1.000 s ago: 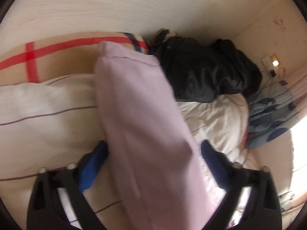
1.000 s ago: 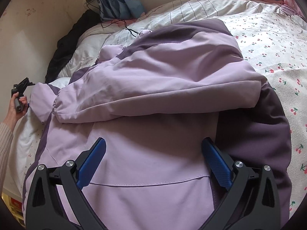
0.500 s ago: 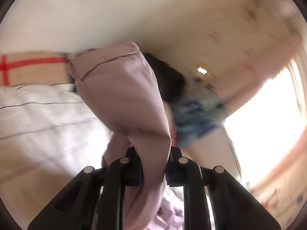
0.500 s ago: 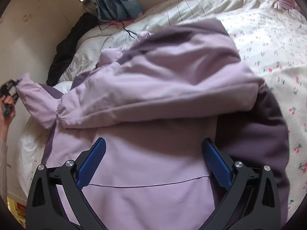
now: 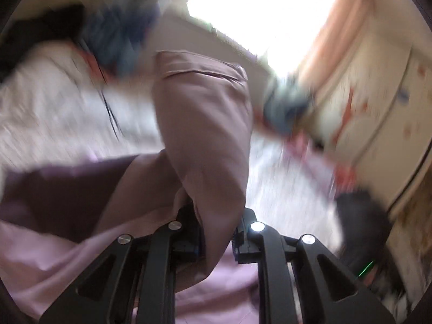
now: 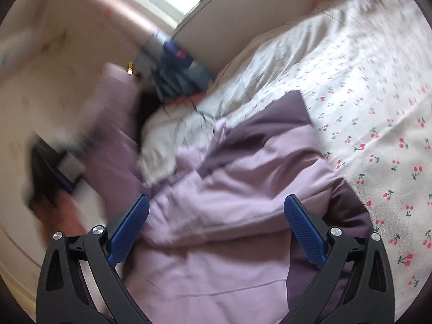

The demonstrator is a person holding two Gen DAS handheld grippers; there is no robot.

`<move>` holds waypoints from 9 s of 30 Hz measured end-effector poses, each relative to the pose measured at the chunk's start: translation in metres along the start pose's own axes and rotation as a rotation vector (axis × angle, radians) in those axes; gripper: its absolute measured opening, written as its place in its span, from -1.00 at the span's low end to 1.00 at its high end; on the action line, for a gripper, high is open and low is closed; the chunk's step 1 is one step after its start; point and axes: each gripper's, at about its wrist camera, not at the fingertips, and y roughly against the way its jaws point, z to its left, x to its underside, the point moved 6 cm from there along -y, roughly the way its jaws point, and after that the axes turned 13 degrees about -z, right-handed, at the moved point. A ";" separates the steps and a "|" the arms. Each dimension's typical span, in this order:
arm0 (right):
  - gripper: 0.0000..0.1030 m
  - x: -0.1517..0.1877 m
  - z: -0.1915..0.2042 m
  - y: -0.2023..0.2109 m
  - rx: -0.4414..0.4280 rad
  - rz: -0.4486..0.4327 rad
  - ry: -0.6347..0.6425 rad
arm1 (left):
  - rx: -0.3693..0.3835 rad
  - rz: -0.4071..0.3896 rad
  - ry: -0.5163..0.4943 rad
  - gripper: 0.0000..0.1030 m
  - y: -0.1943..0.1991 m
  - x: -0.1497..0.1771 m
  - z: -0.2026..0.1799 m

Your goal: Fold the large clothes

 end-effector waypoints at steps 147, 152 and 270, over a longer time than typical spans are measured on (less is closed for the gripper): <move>0.23 0.154 -0.041 0.229 0.042 0.874 0.038 | -0.389 0.549 0.486 0.88 0.398 0.291 0.139; -0.61 0.132 -0.003 0.221 -0.053 0.687 0.032 | -0.334 0.382 0.518 -0.64 0.406 0.257 0.119; 0.08 0.190 -0.073 0.349 -0.284 0.747 -0.231 | -0.106 0.457 0.313 0.46 0.490 0.337 0.055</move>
